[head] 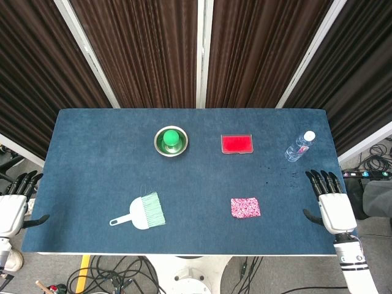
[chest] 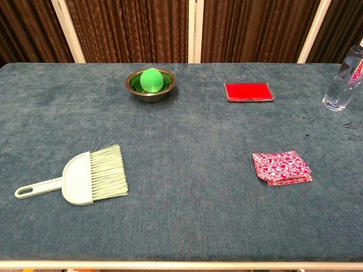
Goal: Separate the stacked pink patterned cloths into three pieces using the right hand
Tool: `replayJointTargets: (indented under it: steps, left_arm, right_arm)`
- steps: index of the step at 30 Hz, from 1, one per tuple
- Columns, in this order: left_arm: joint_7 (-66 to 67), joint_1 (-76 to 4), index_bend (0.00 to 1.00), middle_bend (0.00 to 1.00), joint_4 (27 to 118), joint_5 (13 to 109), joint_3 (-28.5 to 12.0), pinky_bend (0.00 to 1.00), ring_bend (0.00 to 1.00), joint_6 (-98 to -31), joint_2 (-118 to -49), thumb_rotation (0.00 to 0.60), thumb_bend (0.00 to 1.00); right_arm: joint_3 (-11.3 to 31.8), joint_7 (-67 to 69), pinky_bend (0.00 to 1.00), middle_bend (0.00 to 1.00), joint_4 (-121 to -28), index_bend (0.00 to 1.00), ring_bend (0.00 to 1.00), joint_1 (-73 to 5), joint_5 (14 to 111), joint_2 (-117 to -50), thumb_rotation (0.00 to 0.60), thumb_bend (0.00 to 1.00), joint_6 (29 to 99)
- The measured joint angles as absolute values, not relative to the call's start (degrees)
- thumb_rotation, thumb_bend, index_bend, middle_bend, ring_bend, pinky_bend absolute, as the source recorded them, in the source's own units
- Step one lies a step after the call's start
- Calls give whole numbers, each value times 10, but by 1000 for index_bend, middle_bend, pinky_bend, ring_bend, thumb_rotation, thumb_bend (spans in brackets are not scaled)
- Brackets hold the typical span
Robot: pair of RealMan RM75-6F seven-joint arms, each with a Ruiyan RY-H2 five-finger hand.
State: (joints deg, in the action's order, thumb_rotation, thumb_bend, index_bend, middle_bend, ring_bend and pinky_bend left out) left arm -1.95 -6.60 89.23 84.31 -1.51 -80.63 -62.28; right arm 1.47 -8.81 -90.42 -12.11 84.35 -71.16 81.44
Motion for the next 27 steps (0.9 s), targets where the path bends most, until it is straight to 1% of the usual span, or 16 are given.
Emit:
replayJointTargets:
  steps: [4,10,15,18,22,27]
  left_arm:
    - [-16,-65,88,46,892,845,-11,195,43,-804,-622,600,0]
    - [-24,-68,89,46,890,843,-15,195,43,-803,-620,600,0]
    - [-28,-68,88,46,885,845,-12,195,43,-800,-621,600,0]
    - [-31,-65,89,46,878,846,-9,195,43,-801,-624,600,0]
    - [-47,-63,89,46,866,844,-9,195,43,-801,-629,600,0]
    - [-62,-60,88,46,853,849,-7,195,43,-808,-629,600,0]
  right_arm:
    - [13,-98,0,67,-913,0,0,-122,845,-709,600,85,805]
    - [14,-108,0,78,-926,0,0,-128,842,-709,600,84,783]
    - [13,-125,0,114,-942,0,0,-142,833,-715,600,86,745]
    - [14,-162,0,149,-956,7,0,-153,823,-720,600,92,725]
    - [17,-230,0,184,-980,63,0,-169,797,-732,600,95,696]
    - [26,-323,0,214,-1004,103,5,-198,730,-764,600,101,653]
